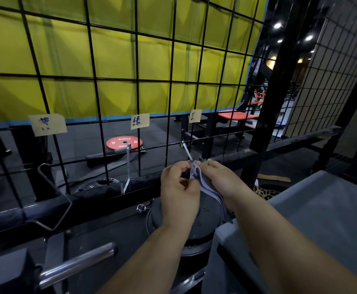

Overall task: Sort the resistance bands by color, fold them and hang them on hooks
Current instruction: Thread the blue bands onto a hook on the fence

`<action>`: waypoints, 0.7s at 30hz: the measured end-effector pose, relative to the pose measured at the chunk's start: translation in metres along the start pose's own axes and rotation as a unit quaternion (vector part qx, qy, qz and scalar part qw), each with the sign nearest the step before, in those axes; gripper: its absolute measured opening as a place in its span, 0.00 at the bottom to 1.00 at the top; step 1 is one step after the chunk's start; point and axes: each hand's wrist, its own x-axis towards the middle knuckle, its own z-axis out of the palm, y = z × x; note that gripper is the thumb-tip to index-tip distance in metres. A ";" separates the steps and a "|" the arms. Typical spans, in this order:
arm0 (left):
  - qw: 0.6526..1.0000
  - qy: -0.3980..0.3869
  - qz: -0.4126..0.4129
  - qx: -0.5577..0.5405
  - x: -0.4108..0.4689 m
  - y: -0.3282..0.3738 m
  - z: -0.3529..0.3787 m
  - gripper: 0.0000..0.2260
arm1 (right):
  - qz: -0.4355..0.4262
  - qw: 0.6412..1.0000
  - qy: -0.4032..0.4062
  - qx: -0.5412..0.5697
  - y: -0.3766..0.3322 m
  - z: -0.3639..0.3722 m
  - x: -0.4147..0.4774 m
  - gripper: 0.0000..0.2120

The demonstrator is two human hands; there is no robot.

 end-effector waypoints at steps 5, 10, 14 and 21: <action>0.999 0.013 0.027 0.024 0.001 -0.001 -0.002 0.10 | -0.003 1.000 0.009 -0.004 -0.001 -0.001 -0.002 0.17; 1.000 0.011 -0.020 0.006 0.003 -0.003 0.000 0.09 | -0.002 1.000 -0.001 -0.015 0.002 0.000 -0.005 0.18; 0.996 -0.002 -0.070 -0.057 0.005 -0.003 0.001 0.11 | -0.012 0.999 -0.004 -0.041 0.002 -0.002 -0.006 0.18; 0.988 -0.018 -0.100 -0.119 0.004 0.001 0.001 0.10 | 0.011 0.997 0.019 -0.072 0.003 -0.010 -0.002 0.21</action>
